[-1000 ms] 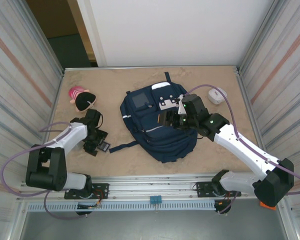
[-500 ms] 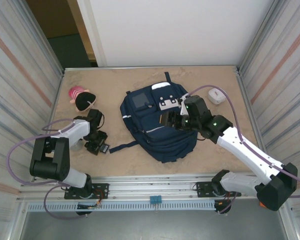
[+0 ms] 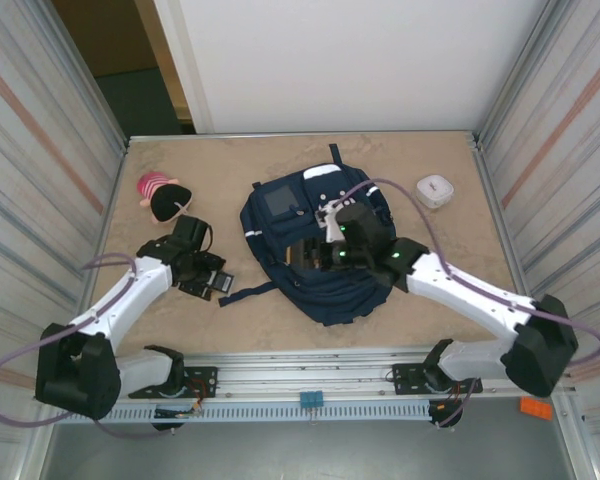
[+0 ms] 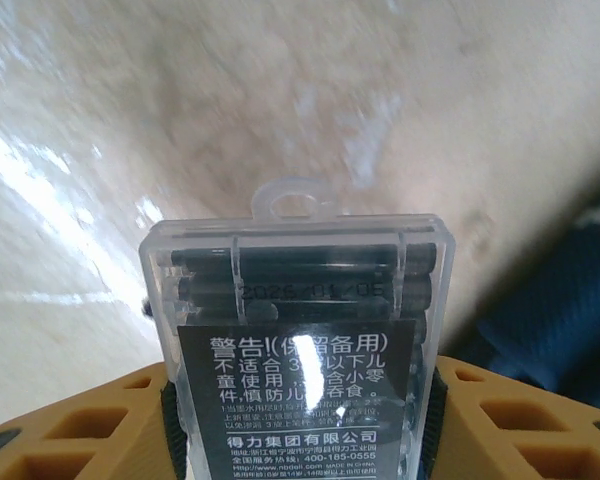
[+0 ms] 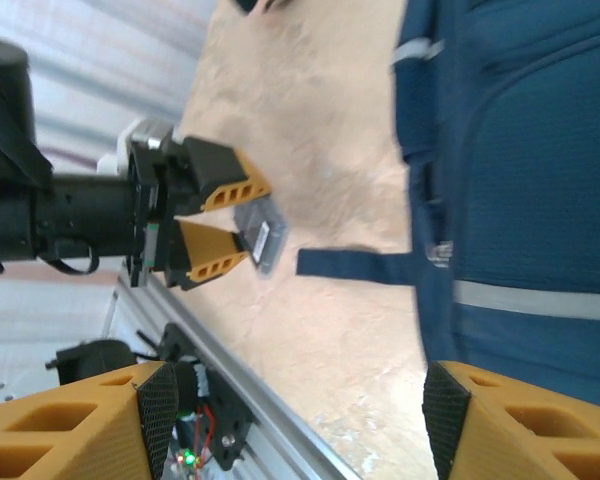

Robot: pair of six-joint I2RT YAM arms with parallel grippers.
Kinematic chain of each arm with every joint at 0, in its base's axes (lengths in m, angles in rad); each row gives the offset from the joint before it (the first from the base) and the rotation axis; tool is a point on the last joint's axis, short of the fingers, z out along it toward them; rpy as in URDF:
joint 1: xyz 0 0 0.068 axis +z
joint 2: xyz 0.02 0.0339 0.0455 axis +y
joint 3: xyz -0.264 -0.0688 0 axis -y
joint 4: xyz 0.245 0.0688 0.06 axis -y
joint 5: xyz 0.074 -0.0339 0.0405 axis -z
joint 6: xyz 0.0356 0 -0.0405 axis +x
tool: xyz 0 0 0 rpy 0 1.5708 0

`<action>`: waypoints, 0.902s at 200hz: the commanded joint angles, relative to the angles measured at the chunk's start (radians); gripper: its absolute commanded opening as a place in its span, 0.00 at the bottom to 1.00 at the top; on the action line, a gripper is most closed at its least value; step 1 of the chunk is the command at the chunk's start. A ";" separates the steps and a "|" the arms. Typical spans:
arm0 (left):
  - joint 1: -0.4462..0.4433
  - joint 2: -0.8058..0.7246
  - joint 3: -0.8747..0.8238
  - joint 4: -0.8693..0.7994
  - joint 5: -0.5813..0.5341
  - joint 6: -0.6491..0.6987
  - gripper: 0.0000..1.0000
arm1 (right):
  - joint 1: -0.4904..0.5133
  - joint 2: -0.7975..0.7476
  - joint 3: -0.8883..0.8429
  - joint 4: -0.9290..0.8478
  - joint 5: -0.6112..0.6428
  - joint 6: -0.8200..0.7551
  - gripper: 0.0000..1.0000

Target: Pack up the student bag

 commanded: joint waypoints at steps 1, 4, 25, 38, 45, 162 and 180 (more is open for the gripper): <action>-0.041 -0.036 0.028 0.008 0.056 -0.117 0.51 | 0.058 0.092 0.021 0.153 -0.053 0.012 0.66; -0.049 -0.040 0.029 0.016 0.060 -0.123 0.51 | 0.065 0.106 0.023 0.161 -0.052 0.012 0.66; -0.091 -0.048 0.038 0.069 0.083 -0.167 0.50 | 0.093 0.188 0.042 0.201 -0.072 0.017 0.65; -0.114 -0.050 0.042 0.099 0.091 -0.188 0.50 | 0.101 0.227 0.042 0.245 -0.088 0.033 0.64; -0.121 -0.048 0.042 0.115 0.102 -0.198 0.50 | 0.105 0.247 0.042 0.268 -0.096 0.041 0.64; -0.183 -0.045 0.037 0.232 0.131 -0.273 0.49 | 0.115 0.397 0.070 0.435 -0.138 0.088 0.40; -0.189 -0.044 0.035 0.249 0.134 -0.282 0.48 | 0.114 0.402 0.068 0.437 -0.129 0.091 0.34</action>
